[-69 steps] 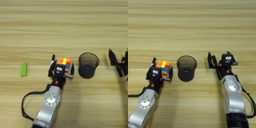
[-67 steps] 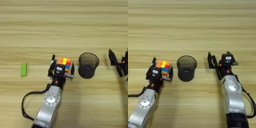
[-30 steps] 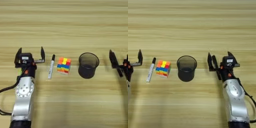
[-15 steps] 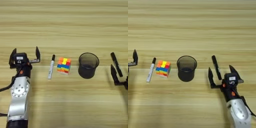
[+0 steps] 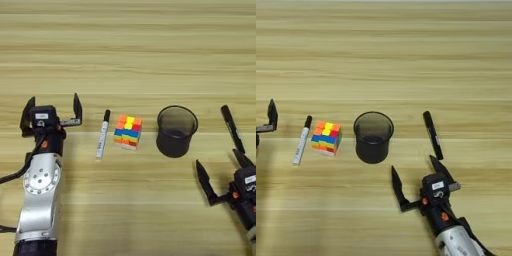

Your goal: Move the objects on the table

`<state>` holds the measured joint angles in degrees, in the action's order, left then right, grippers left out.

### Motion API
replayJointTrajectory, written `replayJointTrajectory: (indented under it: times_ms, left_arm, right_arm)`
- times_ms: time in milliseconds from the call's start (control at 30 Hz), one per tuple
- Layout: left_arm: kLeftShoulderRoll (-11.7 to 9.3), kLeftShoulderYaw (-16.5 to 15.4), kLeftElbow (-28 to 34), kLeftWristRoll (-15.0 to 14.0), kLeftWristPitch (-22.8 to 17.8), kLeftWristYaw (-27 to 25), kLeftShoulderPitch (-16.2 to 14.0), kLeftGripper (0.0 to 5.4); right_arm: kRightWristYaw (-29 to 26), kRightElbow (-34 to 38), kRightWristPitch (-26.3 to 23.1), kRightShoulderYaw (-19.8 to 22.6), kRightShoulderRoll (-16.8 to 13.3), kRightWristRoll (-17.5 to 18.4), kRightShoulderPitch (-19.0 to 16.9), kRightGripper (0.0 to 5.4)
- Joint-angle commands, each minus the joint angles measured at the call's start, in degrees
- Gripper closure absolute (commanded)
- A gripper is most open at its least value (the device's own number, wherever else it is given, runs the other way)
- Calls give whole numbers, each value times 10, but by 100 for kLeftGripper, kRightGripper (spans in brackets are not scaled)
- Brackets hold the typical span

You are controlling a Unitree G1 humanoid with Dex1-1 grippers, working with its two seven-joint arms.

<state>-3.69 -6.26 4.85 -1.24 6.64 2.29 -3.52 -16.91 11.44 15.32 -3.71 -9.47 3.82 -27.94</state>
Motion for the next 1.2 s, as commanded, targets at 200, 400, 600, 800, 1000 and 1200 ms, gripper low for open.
replayJointTrajectory:
  times_ms: [200,400,600,800,1000,1200]
  left_arm:
    - [8,10,-6,10,-10,2,6,3]
    - [16,26,-6,19,-10,3,5,3]
    - [16,37,-7,28,-9,5,5,3]
    - [20,40,-9,33,-10,5,6,3]
    - [22,42,-9,36,-11,7,5,3]
    - [24,44,-9,37,-11,9,5,3]
  right_arm:
    - [-7,-14,-27,-26,2,-1,36,0]
    - [-14,-13,-46,-34,1,5,53,0]
    - [-23,-2,-94,-39,6,30,73,0]
    - [-32,8,-135,-45,7,47,95,0]
    - [-42,23,-154,-57,2,49,108,0]
    - [-45,21,-163,-65,1,44,123,0]
